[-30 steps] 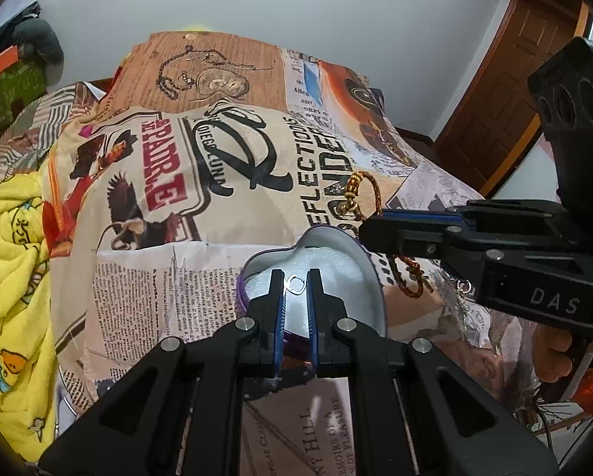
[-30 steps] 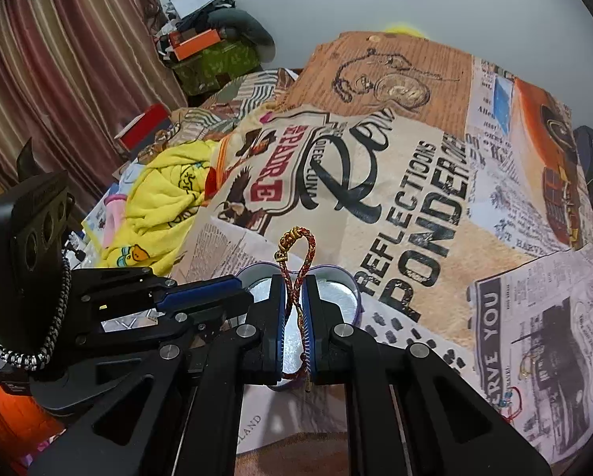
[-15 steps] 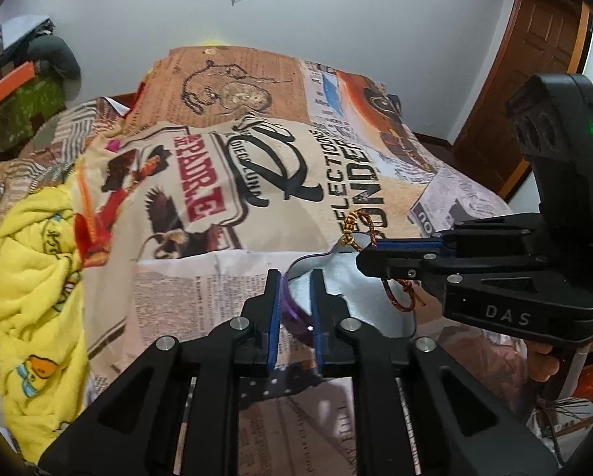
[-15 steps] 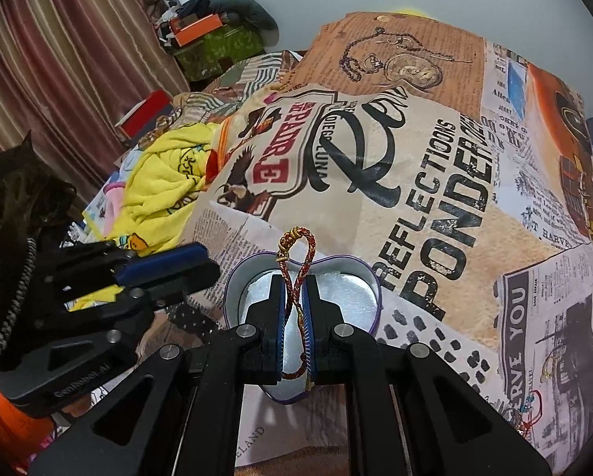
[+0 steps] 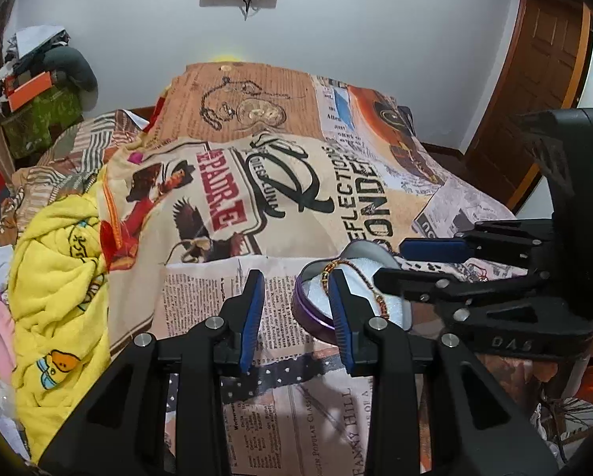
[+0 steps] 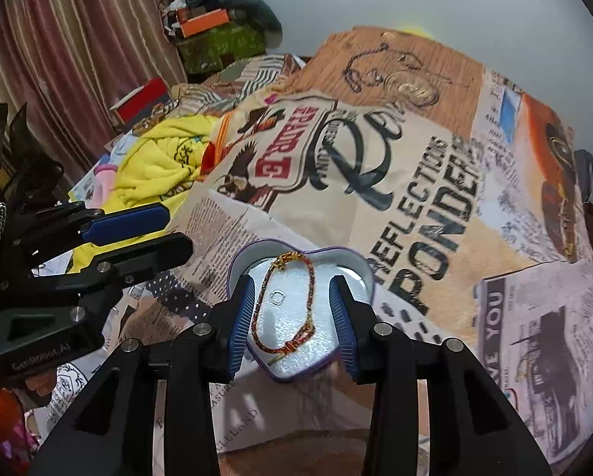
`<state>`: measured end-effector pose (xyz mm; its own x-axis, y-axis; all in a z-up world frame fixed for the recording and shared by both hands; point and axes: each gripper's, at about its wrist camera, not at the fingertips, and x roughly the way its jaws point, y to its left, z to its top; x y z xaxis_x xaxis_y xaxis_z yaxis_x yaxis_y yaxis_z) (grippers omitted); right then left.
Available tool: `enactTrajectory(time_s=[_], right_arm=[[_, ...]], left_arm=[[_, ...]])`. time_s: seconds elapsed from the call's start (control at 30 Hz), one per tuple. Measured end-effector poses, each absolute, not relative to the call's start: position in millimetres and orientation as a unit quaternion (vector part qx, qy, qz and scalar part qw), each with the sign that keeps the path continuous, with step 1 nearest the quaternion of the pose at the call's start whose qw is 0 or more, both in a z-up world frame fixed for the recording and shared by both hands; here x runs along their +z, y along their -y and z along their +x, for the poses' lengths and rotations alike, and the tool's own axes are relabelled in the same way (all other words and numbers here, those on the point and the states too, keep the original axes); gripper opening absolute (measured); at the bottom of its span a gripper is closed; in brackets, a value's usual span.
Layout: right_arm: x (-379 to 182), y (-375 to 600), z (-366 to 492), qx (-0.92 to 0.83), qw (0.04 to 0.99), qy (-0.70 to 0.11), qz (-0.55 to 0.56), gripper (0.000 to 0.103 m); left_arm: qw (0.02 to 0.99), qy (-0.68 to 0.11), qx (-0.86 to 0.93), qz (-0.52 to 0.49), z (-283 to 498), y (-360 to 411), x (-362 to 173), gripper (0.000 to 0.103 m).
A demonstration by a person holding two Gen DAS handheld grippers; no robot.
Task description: Organize jewelry
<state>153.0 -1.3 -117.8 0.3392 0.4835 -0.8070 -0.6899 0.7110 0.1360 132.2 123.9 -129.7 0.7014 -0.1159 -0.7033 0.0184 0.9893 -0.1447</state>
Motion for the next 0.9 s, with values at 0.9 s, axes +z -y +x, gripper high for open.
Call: enactTrajectory(time_s=[0.9], right_arm=[[-76.9,145.5,158.4,0.261,0.879,-0.393,-0.065,0.036]], left_arm=[[0.92,-0.378,-0.099,-0.01,159.9,-2.9,-111.7,0.048]])
